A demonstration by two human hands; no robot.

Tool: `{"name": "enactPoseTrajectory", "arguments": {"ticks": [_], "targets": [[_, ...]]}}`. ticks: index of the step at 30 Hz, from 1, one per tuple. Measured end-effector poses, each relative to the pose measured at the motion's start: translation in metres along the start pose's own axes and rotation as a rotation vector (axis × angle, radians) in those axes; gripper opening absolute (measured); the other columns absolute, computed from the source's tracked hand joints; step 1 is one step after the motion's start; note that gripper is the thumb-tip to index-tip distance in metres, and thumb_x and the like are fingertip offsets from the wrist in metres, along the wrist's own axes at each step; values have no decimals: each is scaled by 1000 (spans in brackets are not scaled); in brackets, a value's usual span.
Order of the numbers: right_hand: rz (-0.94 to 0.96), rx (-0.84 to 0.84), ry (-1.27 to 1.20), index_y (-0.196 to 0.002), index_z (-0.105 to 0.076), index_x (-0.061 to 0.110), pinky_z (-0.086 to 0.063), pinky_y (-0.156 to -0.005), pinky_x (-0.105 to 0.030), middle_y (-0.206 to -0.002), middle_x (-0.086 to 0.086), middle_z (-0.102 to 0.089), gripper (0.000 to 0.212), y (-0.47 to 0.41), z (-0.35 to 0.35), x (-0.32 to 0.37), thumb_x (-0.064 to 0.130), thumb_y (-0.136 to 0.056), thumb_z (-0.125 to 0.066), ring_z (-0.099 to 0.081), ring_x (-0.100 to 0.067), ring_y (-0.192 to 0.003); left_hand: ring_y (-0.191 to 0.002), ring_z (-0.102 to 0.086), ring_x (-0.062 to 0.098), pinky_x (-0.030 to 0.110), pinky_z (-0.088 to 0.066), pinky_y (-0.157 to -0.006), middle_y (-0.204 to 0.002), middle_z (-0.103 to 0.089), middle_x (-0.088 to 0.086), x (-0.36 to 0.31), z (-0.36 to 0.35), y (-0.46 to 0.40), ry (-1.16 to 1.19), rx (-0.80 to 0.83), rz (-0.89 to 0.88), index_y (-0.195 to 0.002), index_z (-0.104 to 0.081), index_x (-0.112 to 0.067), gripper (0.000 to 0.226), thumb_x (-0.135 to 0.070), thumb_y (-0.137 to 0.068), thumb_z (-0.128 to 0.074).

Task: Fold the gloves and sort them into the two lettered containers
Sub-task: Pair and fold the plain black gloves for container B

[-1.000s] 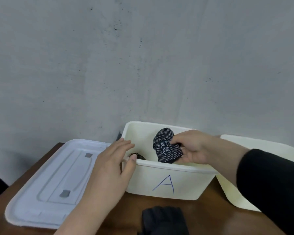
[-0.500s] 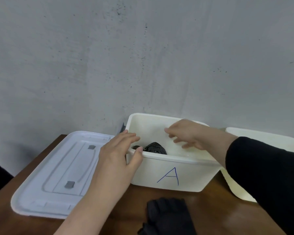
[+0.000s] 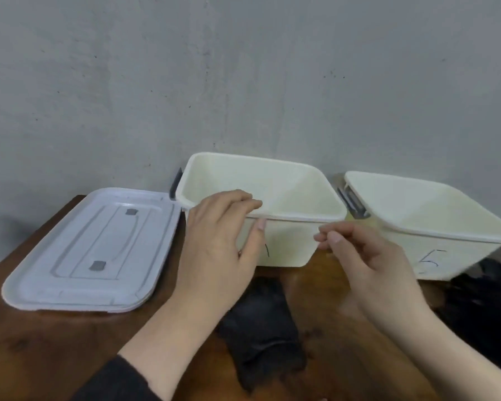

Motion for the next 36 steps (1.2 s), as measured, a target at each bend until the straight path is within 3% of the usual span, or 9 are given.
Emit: {"name": "enactPoseTrajectory", "arguments": {"ticks": [2, 6, 8, 11, 14, 23, 29, 33, 36], "targets": [[-70, 20, 110, -100, -70, 40, -53, -80, -14, -98, 26, -71, 14, 31, 10, -37, 31, -97, -59, -67, 5, -94, -118, -51, 9, 30, -38, -103, -121, -61, -7, -21, -19, 17, 16, 126, -13, -117, -68, -20, 35, -38, -98, -46], [-132, 50, 345, -106, -66, 42, -53, -84, -16, -99, 27, -66, 13, 75, 43, -93, 36, -96, -61, -61, 9, -99, -119, -39, -3, 21, -33, -105, -128, -51, -20, -71, -55, 49, 6, 427, 32, -131, -57, -34, 40, -49, -100, -35], [-143, 50, 459, -111, -65, 40, -52, -85, -18, -100, 26, -63, 15, 92, 60, -114, 38, -97, -60, -59, 9, -100, -121, -39, -5, 17, -33, -104, -132, -46, -26, -95, -72, 64, 35, 499, 62, -136, -50, -40, 41, -52, -100, -33], [-92, 25, 548, -114, -68, 31, -50, -89, -20, -106, 24, -61, 19, 115, 82, -133, 37, -99, -58, -58, 3, -102, -109, -49, -6, 16, -42, -94, -119, -53, -26, -136, -100, 85, 155, 525, 140, -128, -54, -41, 33, -49, -99, -39], [-81, -50, 477, -115, -69, 27, -50, -90, -20, -107, 20, -64, 19, 129, 97, -140, 32, -102, -57, -60, 1, -102, -99, -54, -7, 17, -47, -86, -106, -57, -24, -160, -129, 113, 251, 514, 264, -118, -60, -36, 22, -39, -100, -47], [-110, -138, 358, -118, -67, 25, -47, -91, -15, -110, 17, -64, 19, 151, 127, -148, 27, -102, -57, -58, 1, -104, -107, -53, -2, 17, -40, -89, -117, -57, -22, -155, -160, 148, 150, 678, 225, -126, -60, -33, 28, -37, -100, -49], [120, -336, 794, -115, -70, 19, -41, -93, -42, -118, 2, -62, 27, 142, 186, -147, 20, -88, -73, -56, -23, -109, -104, -55, -2, 17, -41, -90, -118, -58, -22, -154, -159, 150, 168, 649, 225, -124, -61, -33, 27, -37, -99, -51], [-103, -143, 1113, -127, -64, 26, -27, -112, -54, -135, 1, -54, 49, 142, 230, -164, 36, -82, -80, -45, -26, -130, -95, -52, -8, 20, -42, -87, -119, -56, -24, -153, -159, 149, 181, 602, 226, -122, -63, -31, 26, -35, -99, -52], [-94, -67, 1136, -127, -67, 25, -25, -117, -57, -136, 3, -58, 45, 143, 238, -169, 30, -84, -79, -49, -23, -132, -96, -52, -9, 21, -42, -88, -118, -56, -25, -152, -159, 149, 190, 607, 235, -122, -62, -32, 26, -35, -99, -51]]}}
Point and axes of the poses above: each hand's wrist, its own y-axis away from the middle knuckle, its own z-axis out of the back of the hand, x = y × z, the point moved 4 cm from there along -y, towards the middle knuckle
